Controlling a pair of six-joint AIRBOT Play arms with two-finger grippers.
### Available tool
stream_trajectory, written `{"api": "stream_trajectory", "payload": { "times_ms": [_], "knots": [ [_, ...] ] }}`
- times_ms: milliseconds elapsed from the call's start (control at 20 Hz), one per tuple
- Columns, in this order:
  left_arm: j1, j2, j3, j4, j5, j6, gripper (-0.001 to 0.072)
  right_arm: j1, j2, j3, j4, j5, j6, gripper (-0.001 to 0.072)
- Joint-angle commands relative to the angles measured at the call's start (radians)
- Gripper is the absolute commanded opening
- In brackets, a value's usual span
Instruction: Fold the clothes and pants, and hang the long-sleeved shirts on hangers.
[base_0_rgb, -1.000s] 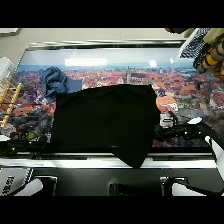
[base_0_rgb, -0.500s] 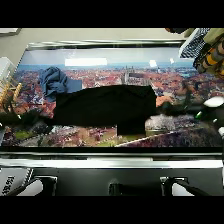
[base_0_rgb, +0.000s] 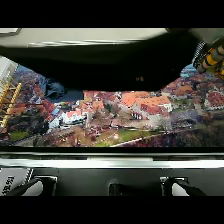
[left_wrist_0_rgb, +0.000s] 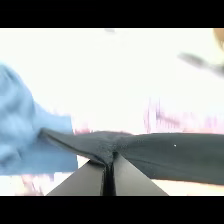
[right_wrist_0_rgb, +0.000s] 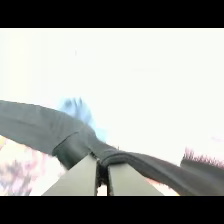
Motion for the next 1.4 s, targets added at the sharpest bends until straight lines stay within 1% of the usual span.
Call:
{"api": "stream_trajectory", "payload": {
  "times_ms": [0, 50, 150, 250, 350, 450, 550, 600, 650, 700, 750, 850, 900, 1000, 1100, 1150, 1200, 1250, 1350],
  "knots": [
    [-0.009, 0.111, 0.182, 0.24, -0.083, -0.181, 0.0013, -0.001, 0.16, 0.141, -0.062, -0.013, 0.092, 0.0025],
    [-0.009, 0.159, 0.179, 0.293, -0.091, -0.2, 0.0013, -0.001, 0.212, 0.141, -0.101, -0.018, 0.114, 0.0025],
    [-0.009, 0.228, 0.179, 0.382, -0.13, -0.229, 0.0013, -0.001, 0.303, 0.141, -0.239, -0.036, 0.202, 0.0026],
    [-0.009, 0.259, 0.179, 0.421, -0.172, -0.235, 0.0013, -0.001, 0.341, 0.141, -0.327, -0.043, 0.263, 0.0026],
    [-0.009, 0.253, 0.164, 0.417, -0.214, -0.234, 0.0013, -0.001, 0.331, 0.14, -0.332, -0.035, 0.285, 0.0026],
    [-0.009, 0.241, 0.078, 0.371, -0.245, -0.229, 0.0014, -0.001, 0.286, 0.12, -0.328, 0.006, 0.329, 0.0026],
    [-0.01, 0.214, -0.058, 0.298, -0.255, -0.16, 0.0014, -0.001, 0.212, 0.039, -0.313, 0.107, 0.362, 0.0026],
    [-0.01, 0.19, -0.143, 0.274, -0.252, -0.134, 0.0014, -0.001, 0.169, -0.018, -0.311, 0.15, 0.36, 0.0026],
    [-0.01, 0.158, -0.224, 0.257, -0.237, -0.094, 0.0014, -0.001, 0.127, -0.084, -0.311, 0.163, 0.344, 0.0026],
    [-0.01, 0.119, -0.309, 0.247, -0.197, -0.051, 0.0014, -0.001, 0.084, -0.166, -0.311, 0.142, 0.309, 0.0026],
    [-0.017, 0.072, -0.398, 0.248, -0.123, -0.016, 0.0014, -0.001, 0.041, -0.253, -0.311, 0.095, 0.267, 0.0026],
    [-0.041, -0.038, -0.542, 0.248, 0.073, 0.047, 0.0014, 0.001, -0.042, -0.419, -0.31, -0.034, 0.203, 0.0026],
    [-0.056, -0.107, -0.588, 0.248, 0.171, 0.059, 0.0013, 0.001, -0.082, -0.488, -0.31, -0.1, 0.185, 0.0026],
    [-0.083, -0.261, -0.605, 0.25, 0.313, 0.069, 0.0014, 0.001, -0.171, -0.596, -0.294, -0.228, 0.151, 0.0026],
    [-0.113, -0.408, -0.572, 0.25, 0.429, 0.098, 0.0014, 0.001, -0.274, -0.636, -0.22, -0.316, 0.062, 0.0026],
    [-0.128, -0.468, -0.547, 0.25, 0.472, 0.103, 0.0014, 0.001, -0.33, -0.636, -0.171, -0.35, 0.0, 0.0026],
    [-0.141, -0.526, -0.515, 0.25, 0.505, 0.104, 0.0014, 0.001, -0.38, -0.636, -0.132, -0.394, -0.04, 0.0026],
    [-0.151, -0.57, -0.486, 0.25, 0.526, 0.104, 0.0014, 0.001, -0.419, -0.636, -0.108, -0.439, -0.066, 0.0026],
    [-0.17, -0.627, -0.442, 0.25, 0.532, 0.103, 0.0013, 0.001, -0.471, -0.635, -0.099, -0.489, -0.076, 0.0026]
  ]
}}
